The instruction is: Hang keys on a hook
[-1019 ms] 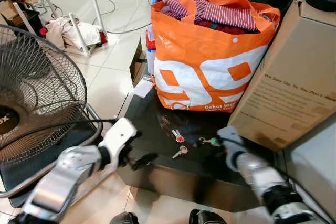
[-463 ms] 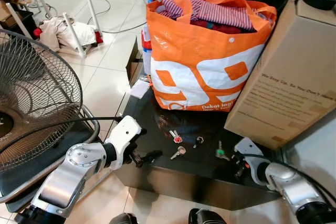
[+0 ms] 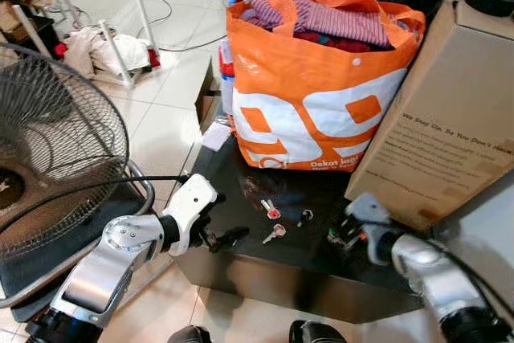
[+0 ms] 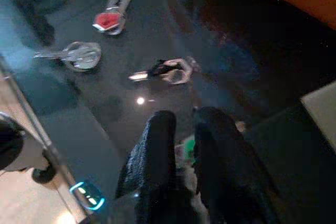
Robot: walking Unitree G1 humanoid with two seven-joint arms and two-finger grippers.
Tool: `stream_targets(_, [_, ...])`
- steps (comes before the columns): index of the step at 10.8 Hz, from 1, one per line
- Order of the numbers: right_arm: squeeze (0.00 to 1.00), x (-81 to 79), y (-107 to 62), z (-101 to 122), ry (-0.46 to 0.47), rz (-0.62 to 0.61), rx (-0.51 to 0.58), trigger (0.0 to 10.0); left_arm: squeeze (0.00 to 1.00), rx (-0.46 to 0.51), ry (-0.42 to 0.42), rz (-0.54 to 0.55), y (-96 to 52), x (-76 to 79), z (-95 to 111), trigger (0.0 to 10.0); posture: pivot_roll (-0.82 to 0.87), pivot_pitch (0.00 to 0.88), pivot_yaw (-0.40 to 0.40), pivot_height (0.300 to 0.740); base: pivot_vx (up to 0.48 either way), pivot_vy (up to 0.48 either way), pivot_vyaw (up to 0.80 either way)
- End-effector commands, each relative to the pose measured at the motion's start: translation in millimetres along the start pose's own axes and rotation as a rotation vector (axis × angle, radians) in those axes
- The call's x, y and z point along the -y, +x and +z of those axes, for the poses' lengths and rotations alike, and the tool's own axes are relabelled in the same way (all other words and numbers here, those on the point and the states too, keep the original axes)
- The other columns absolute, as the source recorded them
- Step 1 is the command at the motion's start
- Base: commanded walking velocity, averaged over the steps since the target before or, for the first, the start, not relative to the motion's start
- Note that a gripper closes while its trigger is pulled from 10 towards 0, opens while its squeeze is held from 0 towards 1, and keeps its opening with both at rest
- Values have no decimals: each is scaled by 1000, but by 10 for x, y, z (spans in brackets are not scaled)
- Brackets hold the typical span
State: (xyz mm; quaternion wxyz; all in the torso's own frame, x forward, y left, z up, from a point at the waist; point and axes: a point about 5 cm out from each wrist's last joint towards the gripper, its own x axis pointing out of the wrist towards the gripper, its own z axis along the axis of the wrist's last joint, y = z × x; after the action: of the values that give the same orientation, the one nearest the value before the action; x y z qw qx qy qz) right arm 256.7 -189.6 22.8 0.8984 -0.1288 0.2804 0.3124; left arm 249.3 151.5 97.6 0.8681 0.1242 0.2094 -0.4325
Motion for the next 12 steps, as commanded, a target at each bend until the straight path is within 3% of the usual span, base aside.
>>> stream_targets(1, [1000, -57, 4, -73, -1, 7, -48, 10000, 0, -7, 8, 0, -5, -11, -8, 10000, -161, 89, 9, 740, 0, 0, 0])
stream_targets(5, [1000, -200, 182, -99, -35, -35, -104, 10000, 0, -11, 9, -2, -9, 3, -33, 10000, -155, 79, 4, 740, 0, 0, 0])
stream_targets(6, [0, -189, 228, -84, -41, -66, -112, 10000, 0, -17, 12, -6, -13, 1, -43, 10000, -155, 80, 4, 740, 0, 0, 0])
stream_targets(10, [0, -96, 318, -142, -109, -140, -214, 10000, 0, -21, 13, -15, -12, 12, -47, 10000, -152, 87, 4, 740, 0, 0, 0])
stream_targets(11, [0, -62, 319, -176, -114, -164, -250, 9020, 0, -23, 12, -17, -17, 14, -51, 10000, -150, 89, 4, 740, 0, 0, 0])
stream_targets(12, [0, -36, 319, -166, -95, -161, -243, 6745, 0, -24, 12, -19, -20, 14, -53, 10000, -151, 91, 7, 740, 0, 0, 0])
